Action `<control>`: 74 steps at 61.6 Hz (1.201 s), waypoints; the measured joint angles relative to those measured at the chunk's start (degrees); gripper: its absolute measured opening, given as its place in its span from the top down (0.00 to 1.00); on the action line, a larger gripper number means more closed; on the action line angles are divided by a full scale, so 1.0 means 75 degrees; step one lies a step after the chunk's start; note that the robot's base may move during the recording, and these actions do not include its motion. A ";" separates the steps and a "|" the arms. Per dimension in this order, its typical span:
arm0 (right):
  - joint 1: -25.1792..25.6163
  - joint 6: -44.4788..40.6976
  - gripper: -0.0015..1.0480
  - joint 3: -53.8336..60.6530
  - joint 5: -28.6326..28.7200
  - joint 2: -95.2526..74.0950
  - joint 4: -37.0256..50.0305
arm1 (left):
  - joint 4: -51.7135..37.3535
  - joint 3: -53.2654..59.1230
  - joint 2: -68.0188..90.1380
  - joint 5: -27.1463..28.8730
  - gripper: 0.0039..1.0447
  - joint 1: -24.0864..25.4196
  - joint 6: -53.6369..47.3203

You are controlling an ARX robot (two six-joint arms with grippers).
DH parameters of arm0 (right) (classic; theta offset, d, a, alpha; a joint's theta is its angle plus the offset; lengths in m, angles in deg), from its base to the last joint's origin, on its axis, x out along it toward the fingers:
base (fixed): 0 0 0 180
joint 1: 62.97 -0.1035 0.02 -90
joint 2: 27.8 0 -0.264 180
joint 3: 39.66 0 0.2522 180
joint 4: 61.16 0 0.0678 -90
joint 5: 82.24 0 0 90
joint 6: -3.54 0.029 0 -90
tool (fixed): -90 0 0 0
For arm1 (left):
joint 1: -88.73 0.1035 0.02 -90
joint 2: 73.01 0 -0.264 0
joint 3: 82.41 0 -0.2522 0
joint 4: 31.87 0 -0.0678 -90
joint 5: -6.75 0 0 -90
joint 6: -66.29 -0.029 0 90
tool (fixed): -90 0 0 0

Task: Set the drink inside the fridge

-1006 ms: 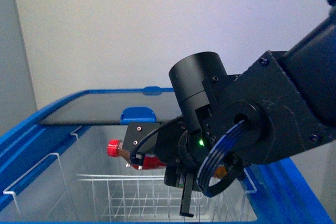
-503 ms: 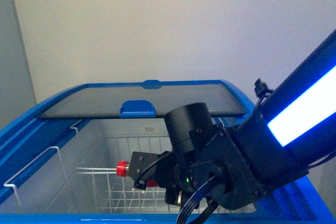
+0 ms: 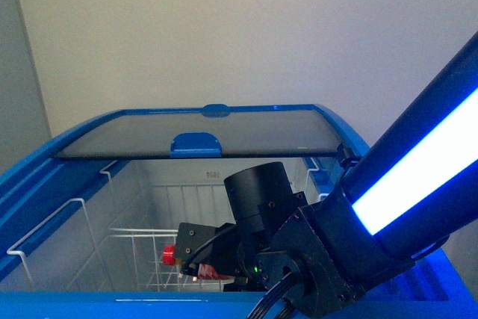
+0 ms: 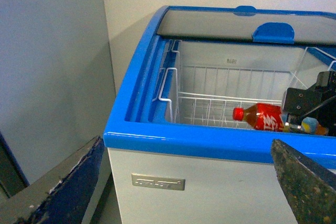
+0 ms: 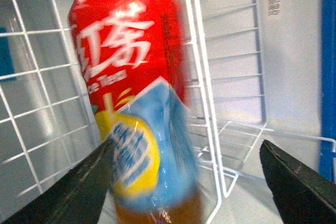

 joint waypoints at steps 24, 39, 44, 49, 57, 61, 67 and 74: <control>0.0455 0.1766 0.07 0.1274 0.0251 0.3509 -0.0519 | 0.0000 0.0000 0.0000 0.0000 0.08 0.0000 -0.0003; 0.1565 0.5033 0.07 0.2707 -0.2503 0.6881 -0.2276 | 0.0000 0.0000 0.0000 0.0000 0.08 0.0000 -0.0003; 0.1489 0.6974 0.07 0.3861 -0.3118 0.8626 -0.3826 | 0.0000 0.0000 0.0000 0.0000 0.08 0.0000 -0.0003; 0.0708 0.8792 0.07 0.5033 -0.3899 1.0541 -0.5386 | 0.0000 0.0000 0.0000 0.0003 0.08 0.0000 -0.0003; -0.1568 1.1660 0.07 0.5829 -0.5875 1.2619 -0.8268 | 0.0000 0.0000 0.0000 0.0000 0.08 0.0000 -0.0003; -0.2194 1.2587 0.07 0.5922 -0.6336 1.2788 -0.8687 | 0.0000 0.0000 0.0000 0.0000 0.08 0.0000 -0.0006; -0.2296 1.2301 0.18 0.7239 -0.5004 1.3563 -0.6120 | 0.0000 0.0000 -0.0006 -0.0006 0.08 0.0000 -0.0009; -0.1443 0.9632 0.42 0.9326 -0.3008 1.5105 -0.2535 | 0.0000 0.0000 -0.0017 0.0000 0.08 0.0000 -0.0009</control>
